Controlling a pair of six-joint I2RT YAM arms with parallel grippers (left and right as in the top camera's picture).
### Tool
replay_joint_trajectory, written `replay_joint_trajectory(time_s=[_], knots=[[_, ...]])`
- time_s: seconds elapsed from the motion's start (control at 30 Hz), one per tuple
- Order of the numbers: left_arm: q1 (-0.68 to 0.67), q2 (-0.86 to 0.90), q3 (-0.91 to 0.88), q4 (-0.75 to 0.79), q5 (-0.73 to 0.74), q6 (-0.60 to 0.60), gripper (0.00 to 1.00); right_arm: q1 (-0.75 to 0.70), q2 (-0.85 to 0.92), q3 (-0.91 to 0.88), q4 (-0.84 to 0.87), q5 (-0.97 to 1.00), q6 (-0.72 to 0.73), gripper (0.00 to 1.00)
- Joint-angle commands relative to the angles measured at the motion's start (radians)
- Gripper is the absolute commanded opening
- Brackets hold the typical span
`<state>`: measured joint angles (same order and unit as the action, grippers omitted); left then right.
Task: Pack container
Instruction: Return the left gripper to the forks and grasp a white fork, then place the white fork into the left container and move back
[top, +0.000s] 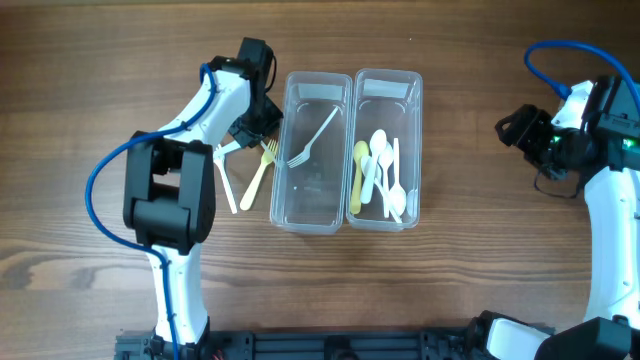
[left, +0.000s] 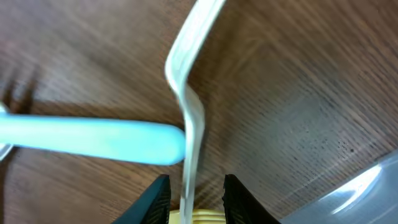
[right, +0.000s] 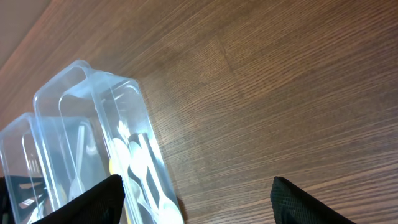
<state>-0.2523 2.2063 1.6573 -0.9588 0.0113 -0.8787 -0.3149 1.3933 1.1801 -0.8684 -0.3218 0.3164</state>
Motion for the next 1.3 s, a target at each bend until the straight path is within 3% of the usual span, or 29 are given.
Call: replay_joint_trajectory(time_s=[0.0, 0.1, 0.23, 0.37, 0.47, 0.53, 0.73, 0.77, 0.87, 0.93, 1.1, 1.27], knots=[[-0.008, 0.072, -0.082, -0.024, -0.061, -0.050, 0.31, 0.001, 0.010, -0.010, -0.003, -0.016, -0.002, 0.75], [-0.008, 0.072, -0.083, -0.032, -0.061, -0.082, 0.25, 0.001, 0.010, -0.010, -0.004, -0.016, -0.001, 0.75], [-0.008, 0.072, -0.083, -0.032, -0.061, -0.098, 0.24, 0.001, 0.010, -0.010, -0.007, -0.016, -0.002, 0.75], [-0.006, 0.072, -0.083, -0.027, -0.023, -0.110, 0.39, 0.001, 0.010, -0.010, -0.007, -0.016, -0.002, 0.75], [-0.006, 0.071, -0.083, -0.013, 0.062, -0.110, 0.42, 0.001, 0.010, -0.010, -0.006, -0.016, -0.001, 0.75], [-0.006, 0.071, -0.083, -0.013, 0.086, -0.110, 0.49, 0.001, 0.010, -0.010, -0.006, -0.016, -0.002, 0.75], [0.017, 0.071, -0.083, -0.017, 0.119, -0.154, 0.51, 0.001, 0.010, -0.010, -0.007, -0.016, -0.002, 0.75], [0.022, 0.071, -0.083, -0.017, 0.119, -0.154, 0.50, 0.001, 0.010, -0.010, -0.006, -0.016, -0.002, 0.75], [0.035, 0.071, -0.083, -0.009, 0.109, -0.146, 0.25, 0.001, 0.010, -0.010, -0.007, -0.016, -0.002, 0.76], [0.035, 0.071, -0.083, -0.001, 0.096, -0.107, 0.04, 0.001, 0.010, -0.010, -0.007, -0.016, -0.001, 0.76], [0.035, 0.048, -0.072, -0.014, 0.051, 0.068, 0.04, 0.001, 0.010, -0.010, -0.006, -0.016, -0.001, 0.76], [0.031, -0.179, -0.032, -0.054, -0.066, 0.197, 0.04, 0.001, 0.010, -0.010, -0.006, -0.016, 0.000, 0.76]])
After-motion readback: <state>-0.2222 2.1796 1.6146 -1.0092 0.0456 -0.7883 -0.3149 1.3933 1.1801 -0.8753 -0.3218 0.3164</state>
